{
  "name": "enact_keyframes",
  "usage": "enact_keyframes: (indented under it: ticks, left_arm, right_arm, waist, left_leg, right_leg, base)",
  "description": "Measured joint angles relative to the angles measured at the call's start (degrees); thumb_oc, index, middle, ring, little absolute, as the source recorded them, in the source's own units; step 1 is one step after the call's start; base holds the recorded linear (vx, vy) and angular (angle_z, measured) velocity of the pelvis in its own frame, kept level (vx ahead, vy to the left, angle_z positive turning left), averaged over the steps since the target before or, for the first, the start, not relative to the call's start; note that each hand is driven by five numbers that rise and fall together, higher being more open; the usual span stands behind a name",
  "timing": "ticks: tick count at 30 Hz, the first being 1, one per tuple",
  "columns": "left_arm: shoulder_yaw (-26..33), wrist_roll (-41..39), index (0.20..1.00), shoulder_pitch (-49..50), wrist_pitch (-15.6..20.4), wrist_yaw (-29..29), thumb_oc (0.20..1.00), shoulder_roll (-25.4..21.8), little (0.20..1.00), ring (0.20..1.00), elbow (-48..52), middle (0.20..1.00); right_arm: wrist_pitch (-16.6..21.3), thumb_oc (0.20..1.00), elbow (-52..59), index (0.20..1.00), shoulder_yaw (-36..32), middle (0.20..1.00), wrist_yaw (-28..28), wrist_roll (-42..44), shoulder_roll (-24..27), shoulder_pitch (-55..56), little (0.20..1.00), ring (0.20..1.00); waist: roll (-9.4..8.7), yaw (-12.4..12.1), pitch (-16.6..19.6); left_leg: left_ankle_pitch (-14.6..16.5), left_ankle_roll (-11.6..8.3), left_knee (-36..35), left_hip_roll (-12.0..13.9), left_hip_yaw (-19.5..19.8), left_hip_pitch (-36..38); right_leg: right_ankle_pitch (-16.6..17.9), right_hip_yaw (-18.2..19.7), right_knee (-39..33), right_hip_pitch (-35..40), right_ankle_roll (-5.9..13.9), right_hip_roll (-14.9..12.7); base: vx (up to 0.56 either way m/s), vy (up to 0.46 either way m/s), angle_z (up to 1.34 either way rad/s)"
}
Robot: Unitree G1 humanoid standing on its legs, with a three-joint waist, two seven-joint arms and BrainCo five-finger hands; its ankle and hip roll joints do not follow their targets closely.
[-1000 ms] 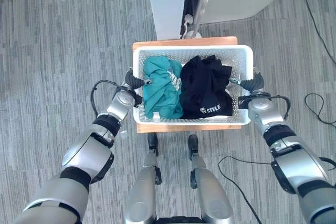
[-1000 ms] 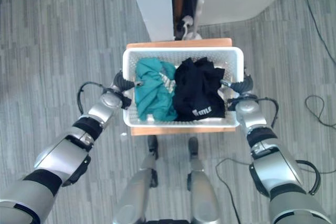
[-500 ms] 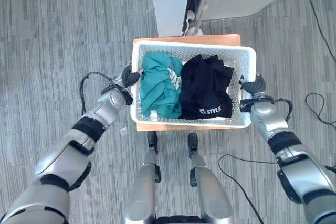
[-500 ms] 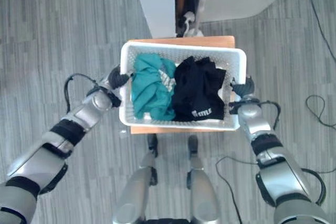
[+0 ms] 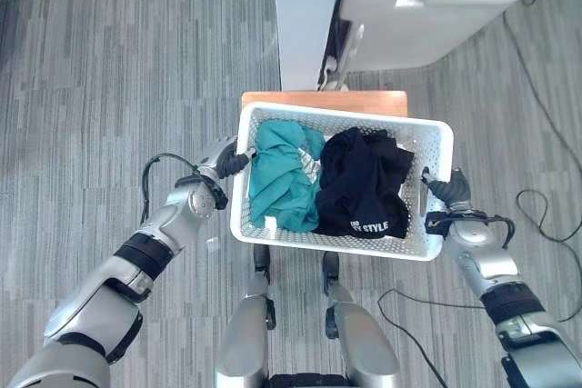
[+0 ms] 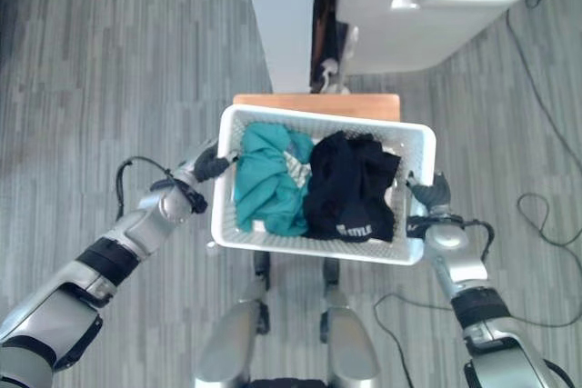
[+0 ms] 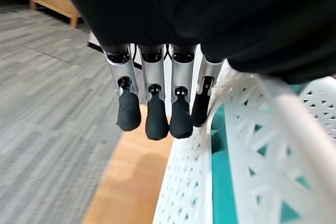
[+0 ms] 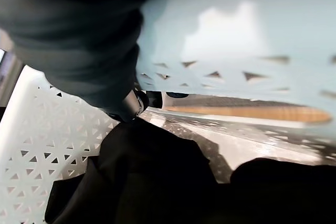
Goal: Grab the laundry basket,head to the washer,open it,put in the laundry and shut it.
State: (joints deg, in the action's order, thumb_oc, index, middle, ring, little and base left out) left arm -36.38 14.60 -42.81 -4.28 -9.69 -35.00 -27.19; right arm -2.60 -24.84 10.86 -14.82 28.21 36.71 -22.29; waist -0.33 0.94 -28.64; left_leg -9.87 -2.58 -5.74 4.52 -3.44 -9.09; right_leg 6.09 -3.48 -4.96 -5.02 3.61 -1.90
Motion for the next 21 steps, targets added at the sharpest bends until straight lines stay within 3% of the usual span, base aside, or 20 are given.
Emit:
enact_keyframes:
  ticks: [9, 15, 21]
  left_arm:
    - [-1.71, -0.05, 0.200, -2.58, -0.88, 4.02, 0.200, -0.61, 0.200, 0.200, 4.42, 0.200]
    - [-4.31, 0.01, 0.200, -2.68, -0.51, 6.55, 0.200, 0.10, 0.200, 0.200, 7.00, 0.200]
    - [-6.74, -0.05, 0.200, -3.29, -0.38, 6.97, 0.200, 4.83, 0.200, 0.200, 4.01, 0.200]
  right_arm:
    - [-2.29, 0.200, 4.60, 0.200, -4.12, 0.200, 2.92, 5.14, 4.63, 4.13, 0.200, 0.200]
    - [-2.66, 0.200, 7.51, 0.200, -7.17, 0.200, 5.33, 8.24, 8.66, 11.26, 0.200, 0.200]
    - [-2.73, 0.200, 8.12, 0.200, -9.82, 0.200, 6.20, 9.77, 12.44, 15.56, 0.200, 0.200]
  waist:
    - [-1.76, -0.17, 0.53]
    - [-3.31, -0.02, 5.33]
    - [-2.66, 2.08, 10.40]
  left_leg:
    - [0.36, 0.03, 0.02, 0.15, 0.00, 5.23]
    - [1.38, -0.53, -0.01, 0.71, 0.23, 6.81]
    - [1.00, -1.04, 0.03, 0.96, 2.04, 6.13]
  right_leg:
    - [-0.23, -0.22, -0.01, 5.28, -0.03, 0.11]
    - [-1.32, -0.42, -0.03, 6.97, -0.52, 0.63]
    - [-1.52, -1.99, 0.00, 6.80, -0.95, 0.95]
  base:
    - [0.07, -0.108, 0.01]
    - [-0.01, -0.089, 0.00]
    - [-0.11, 0.019, 0.12]
